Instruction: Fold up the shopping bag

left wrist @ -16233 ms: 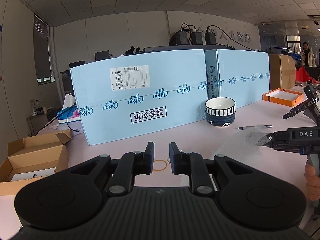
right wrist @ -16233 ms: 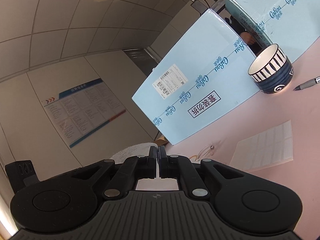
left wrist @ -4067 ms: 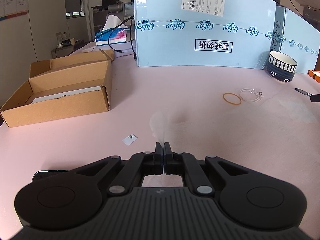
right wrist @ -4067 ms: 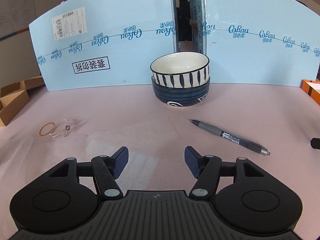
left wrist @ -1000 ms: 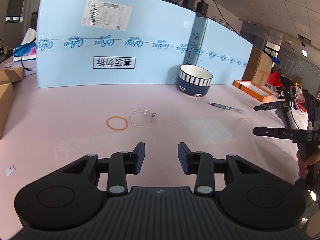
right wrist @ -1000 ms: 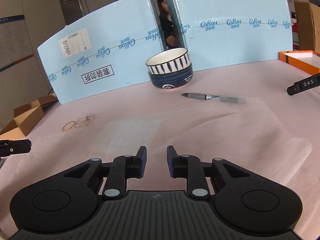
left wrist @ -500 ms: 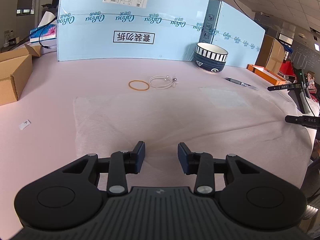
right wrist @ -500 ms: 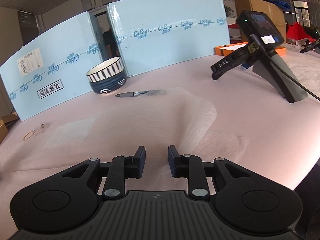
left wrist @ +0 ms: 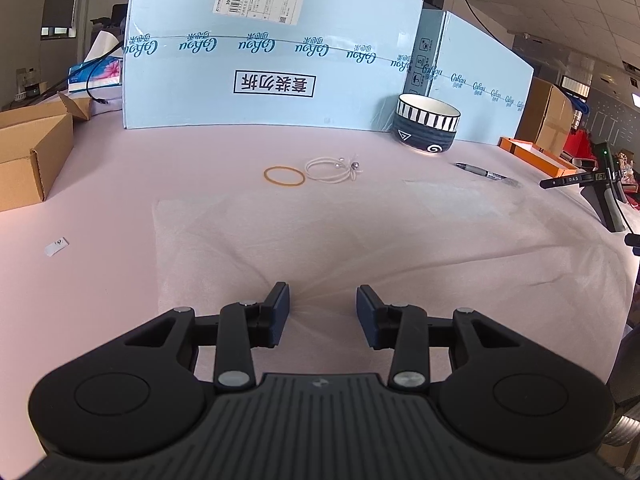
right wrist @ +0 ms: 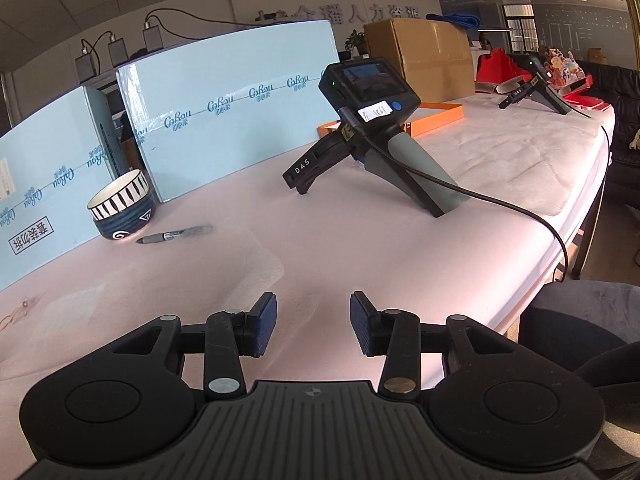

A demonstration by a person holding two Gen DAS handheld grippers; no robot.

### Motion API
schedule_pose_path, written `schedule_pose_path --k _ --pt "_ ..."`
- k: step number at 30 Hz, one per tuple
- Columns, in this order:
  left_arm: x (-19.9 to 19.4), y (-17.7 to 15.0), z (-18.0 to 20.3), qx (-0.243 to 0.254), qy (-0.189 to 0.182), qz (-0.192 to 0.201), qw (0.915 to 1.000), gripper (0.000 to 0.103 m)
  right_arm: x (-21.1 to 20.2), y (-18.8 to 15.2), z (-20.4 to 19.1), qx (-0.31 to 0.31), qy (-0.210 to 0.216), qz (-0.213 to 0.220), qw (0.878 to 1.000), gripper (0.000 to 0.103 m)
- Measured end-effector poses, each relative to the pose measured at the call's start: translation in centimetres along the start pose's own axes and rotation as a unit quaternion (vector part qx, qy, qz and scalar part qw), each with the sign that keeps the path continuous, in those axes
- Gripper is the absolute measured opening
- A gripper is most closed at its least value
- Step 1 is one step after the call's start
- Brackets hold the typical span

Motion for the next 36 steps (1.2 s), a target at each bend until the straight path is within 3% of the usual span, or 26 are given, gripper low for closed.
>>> schedule_pose_path --k 10,22,32,36 --pt "0.0 0.0 -0.1 -0.007 -0.012 0.002 0.9999 0.039 2.2 -0.5 -1.5 -0.050 -0.017 -0.011 0.999 0.038" --pt "0.0 -0.1 -0.2 -0.013 -0.022 0.006 0.9997 0.043 3.0 -1.1 -2.9 -0.090 -0.049 0.016 0.995 0.040" --pt "-0.1 -0.2 -0.3 -0.020 -0.028 0.009 0.9994 0.043 2.7 -1.1 -4.0 -0.094 -0.032 0.022 0.995 0.003" --pt "0.0 -0.2 -0.3 -0.022 -0.029 0.009 0.9993 0.043 1.8 -0.8 -3.3 -0.067 -0.028 0.035 0.997 0.003"
Point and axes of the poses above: each gripper's, at about its wrist camera, not at the fingertips, and x roughly the way its jaws point, z to its right, y to its top, the point moved 5 cm from there along x, roughly the way its jaws point, and after that the axes turned 7 degrees about -z, right-handed, at the moved point
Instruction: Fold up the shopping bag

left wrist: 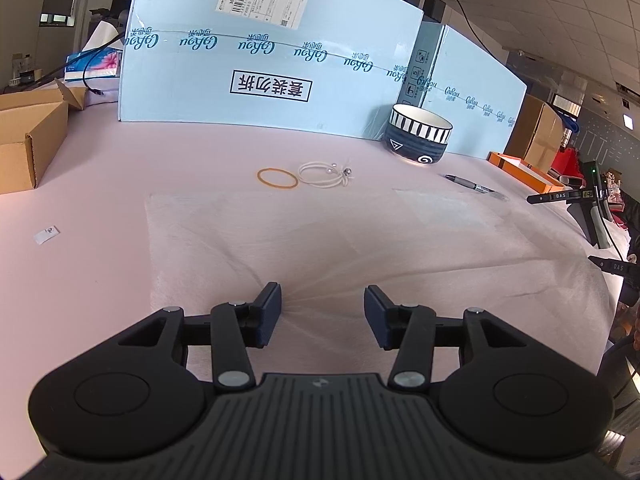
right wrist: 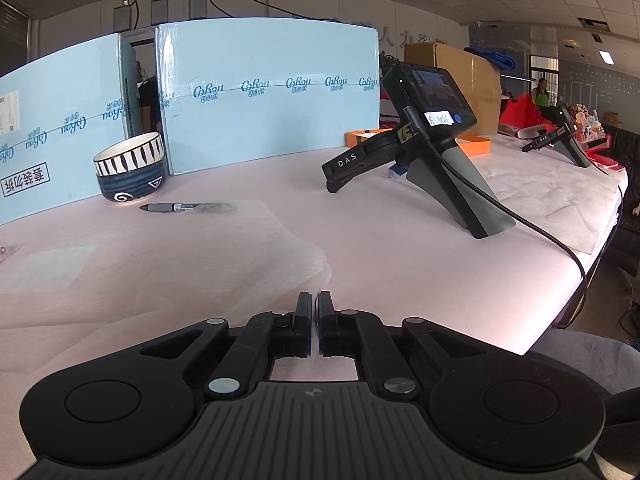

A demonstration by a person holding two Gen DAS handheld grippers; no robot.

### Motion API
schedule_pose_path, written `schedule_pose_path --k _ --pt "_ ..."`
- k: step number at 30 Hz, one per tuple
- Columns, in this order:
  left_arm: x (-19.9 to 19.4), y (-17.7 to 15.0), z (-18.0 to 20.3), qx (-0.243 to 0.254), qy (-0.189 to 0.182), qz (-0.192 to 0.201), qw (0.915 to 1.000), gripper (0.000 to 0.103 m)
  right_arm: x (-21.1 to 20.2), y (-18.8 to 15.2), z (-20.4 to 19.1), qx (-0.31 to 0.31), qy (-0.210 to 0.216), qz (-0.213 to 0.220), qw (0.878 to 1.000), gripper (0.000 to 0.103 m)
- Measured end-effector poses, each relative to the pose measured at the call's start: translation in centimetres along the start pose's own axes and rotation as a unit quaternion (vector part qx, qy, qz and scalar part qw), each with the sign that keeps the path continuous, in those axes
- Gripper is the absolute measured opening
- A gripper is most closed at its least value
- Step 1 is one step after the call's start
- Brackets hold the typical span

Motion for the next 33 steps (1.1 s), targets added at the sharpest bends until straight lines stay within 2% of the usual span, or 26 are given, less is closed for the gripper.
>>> schedule_pose_path --k 4,8,13,15,17,20,23,26,30,33 --pt "0.1 0.3 0.1 0.004 0.001 -0.008 1.0000 0.046 -1.6 0.1 0.7 0.009 -0.010 0.013 1.000 0.003" --pt "0.3 0.7 0.6 -0.007 0.003 -0.020 0.9998 0.057 -3.6 0.0 1.4 0.024 -0.005 0.027 0.999 0.003" --pt "0.5 0.9 1.3 -0.005 0.016 -0.027 0.9995 0.061 -4.2 -0.3 2.7 0.060 0.026 0.026 0.998 0.005" --pt "0.3 1.1 1.0 -0.017 0.015 -0.028 0.9993 0.061 -3.6 -0.4 3.4 0.079 0.043 0.022 0.996 0.022" --pt "-0.1 1.2 0.7 -0.025 0.024 -0.024 0.9991 0.061 -3.0 -0.4 3.7 0.090 0.049 0.016 0.995 0.033" --pt "-0.8 1.3 0.1 -0.032 0.039 -0.018 0.9986 0.063 -2.3 -0.4 3.2 0.081 0.055 0.012 0.995 0.033" --pt "-1.2 1.4 -0.7 -0.035 0.062 -0.017 0.9973 0.063 -1.6 -0.3 2.0 0.053 0.055 0.006 0.997 0.041" --pt "-1.2 1.4 -1.2 -0.036 0.083 -0.020 0.9957 0.063 -0.8 -0.3 1.3 0.028 0.035 0.000 0.999 0.046" --pt "-0.9 1.7 -1.3 -0.026 0.093 -0.025 0.9950 0.064 -0.3 -0.3 1.6 0.035 0.042 -0.004 0.998 0.055" --pt "-0.4 2.1 -1.0 -0.011 0.094 -0.032 0.9950 0.064 0.0 0.0 1.3 0.018 0.043 -0.003 0.999 0.055"
Point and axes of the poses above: each gripper's, at about its wrist camera, not at the fingertips, and x roughly the way its jaws point, z to its right, y to its top, the point moved 5 cm from there along x, roughly the way its jaws point, and after that the axes turned 7 degrees about -z, right-handed, at the moved point
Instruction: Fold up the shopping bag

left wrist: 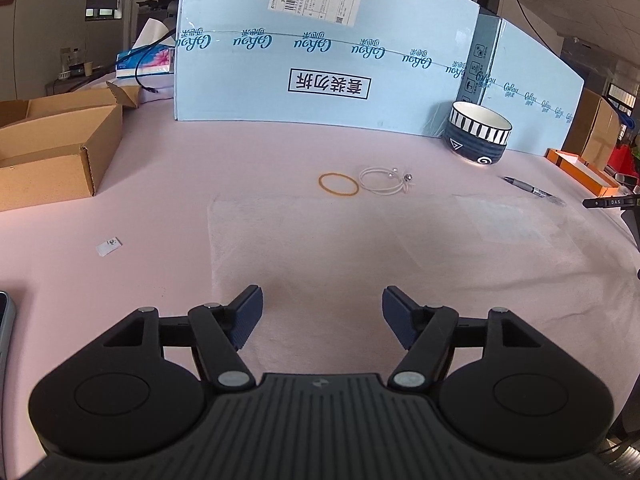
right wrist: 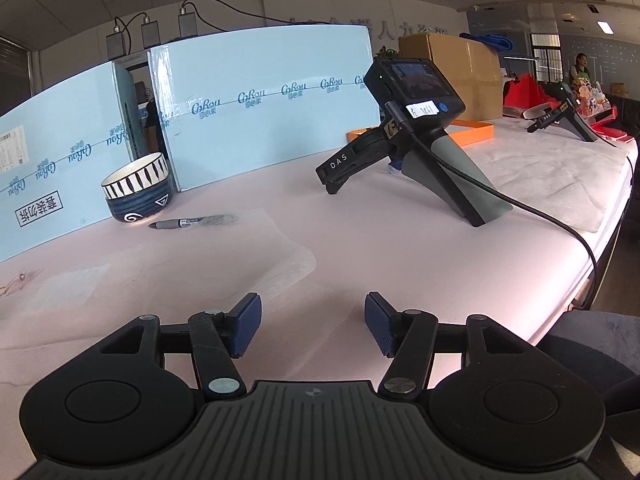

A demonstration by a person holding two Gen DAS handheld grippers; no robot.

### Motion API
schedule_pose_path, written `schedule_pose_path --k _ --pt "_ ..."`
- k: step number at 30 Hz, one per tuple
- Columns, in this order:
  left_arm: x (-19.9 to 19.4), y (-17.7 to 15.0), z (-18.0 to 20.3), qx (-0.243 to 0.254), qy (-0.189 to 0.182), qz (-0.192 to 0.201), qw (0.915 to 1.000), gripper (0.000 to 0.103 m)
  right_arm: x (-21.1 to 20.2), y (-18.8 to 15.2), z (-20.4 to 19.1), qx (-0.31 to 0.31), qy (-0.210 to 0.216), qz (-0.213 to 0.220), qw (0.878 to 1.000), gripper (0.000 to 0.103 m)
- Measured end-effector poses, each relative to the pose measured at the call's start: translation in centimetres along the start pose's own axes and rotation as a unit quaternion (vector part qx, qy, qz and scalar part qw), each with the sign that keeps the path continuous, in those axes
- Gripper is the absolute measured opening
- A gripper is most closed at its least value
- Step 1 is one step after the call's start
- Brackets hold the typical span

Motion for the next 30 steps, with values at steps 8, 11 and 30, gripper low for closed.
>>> schedule_pose_path --k 8,11,30 --pt "1.0 1.4 1.9 0.059 -0.001 -0.009 0.9982 0.065 1.7 0.3 -3.1 -0.095 0.013 -0.034 0.995 0.071" --pt "1.4 1.3 2.1 0.059 -0.007 -0.014 0.9981 0.068 2.4 -0.3 -3.5 -0.104 0.008 -0.035 0.994 0.071" --pt "1.3 -0.3 1.2 0.072 -0.012 -0.024 0.9970 0.071 -0.9 0.4 -3.5 -0.073 -0.020 -0.064 0.995 0.001"
Point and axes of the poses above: each gripper's, at about its wrist camera, not at the fingertips, and x roughly the way its jaws point, z to its right, y to its top, the point moved 5 cm from there along x, roughly the way its jaws point, and after that the axes turned 7 degrees about -z, right-handed, at the moved point
